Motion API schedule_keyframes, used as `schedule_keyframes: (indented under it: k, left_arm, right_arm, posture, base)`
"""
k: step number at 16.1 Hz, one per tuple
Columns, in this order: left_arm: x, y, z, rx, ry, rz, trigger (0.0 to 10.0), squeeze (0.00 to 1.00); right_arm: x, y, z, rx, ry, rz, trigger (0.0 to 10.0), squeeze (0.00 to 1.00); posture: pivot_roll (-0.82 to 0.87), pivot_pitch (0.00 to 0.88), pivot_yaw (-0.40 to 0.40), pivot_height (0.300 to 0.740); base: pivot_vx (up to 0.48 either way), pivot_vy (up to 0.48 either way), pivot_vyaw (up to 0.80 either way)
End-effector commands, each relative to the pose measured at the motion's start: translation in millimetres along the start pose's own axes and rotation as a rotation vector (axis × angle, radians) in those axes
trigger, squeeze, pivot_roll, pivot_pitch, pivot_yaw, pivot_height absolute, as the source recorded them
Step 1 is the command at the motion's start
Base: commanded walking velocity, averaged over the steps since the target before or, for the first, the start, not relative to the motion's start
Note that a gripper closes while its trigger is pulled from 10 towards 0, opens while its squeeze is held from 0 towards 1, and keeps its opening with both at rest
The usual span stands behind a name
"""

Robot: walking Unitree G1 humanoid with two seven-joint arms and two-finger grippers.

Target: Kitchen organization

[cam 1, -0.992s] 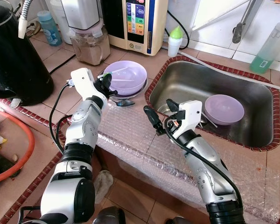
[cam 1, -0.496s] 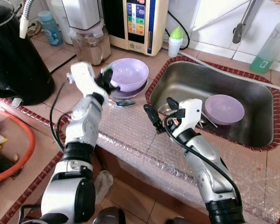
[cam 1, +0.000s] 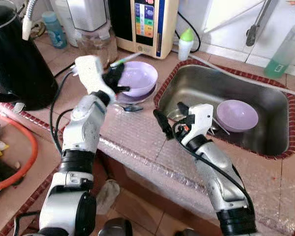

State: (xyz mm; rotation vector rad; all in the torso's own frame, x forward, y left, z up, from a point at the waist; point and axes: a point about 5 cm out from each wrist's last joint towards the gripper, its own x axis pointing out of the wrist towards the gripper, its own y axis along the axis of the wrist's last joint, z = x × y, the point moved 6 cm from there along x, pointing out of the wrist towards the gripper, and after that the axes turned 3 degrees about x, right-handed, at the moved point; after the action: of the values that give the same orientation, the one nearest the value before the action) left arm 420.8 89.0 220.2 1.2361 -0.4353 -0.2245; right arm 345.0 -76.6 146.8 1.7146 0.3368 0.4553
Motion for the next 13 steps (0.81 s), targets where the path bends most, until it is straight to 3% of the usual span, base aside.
schedule_keyframes:
  k: [1,2,6,7,11,13]
  left_arm:
    - [0.4,3.3,10.0,0.005,-0.051,-0.005,0.0,0.0]
    - [1.9,3.1,22.2,0.026,-0.106,-0.033,0.0,0.0]
    - [2.4,3.2,43.1,0.04,-0.192,-0.073,0.0,0.0]
    - [1.5,4.6,57.4,0.047,-0.248,-0.087,0.0,0.0]
    - [-6.7,-10.9,82.3,0.044,-0.341,-0.17,0.0,0.0]
    - [-10.0,-16.4,87.1,0.038,-0.354,-0.188,0.0,0.0]
  right_arm:
    - [2.0,1.8,0.3,-0.027,0.006,0.004,10.0,0.0]
    - [2.3,-0.8,8.3,-0.148,0.003,-0.019,10.0,0.0]
    - [2.7,-4.3,13.4,-0.387,0.049,-0.048,10.0,0.0]
    - [3.3,-3.4,17.8,-0.446,0.041,-0.045,10.0,0.0]
    - [9.0,7.7,29.9,-0.591,-0.02,0.011,10.0,0.0]
    - [12.9,9.9,34.6,-0.607,-0.04,0.017,10.0,0.0]
  posture:
    - [0.03,0.014,0.051,0.74]
    - [0.03,0.012,0.051,0.74]
    - [0.03,0.012,0.056,0.74]
    - [0.03,0.012,0.059,0.74]
    - [0.03,0.013,0.064,0.74]
    - [0.03,0.014,0.064,0.74]
  base:
    - [0.0,0.0,0.0]
    - [0.0,0.0,0.0]
    - [0.0,0.0,0.0]
    - [0.0,0.0,0.0]
    - [0.0,0.0,0.0]
    - [0.0,0.0,0.0]
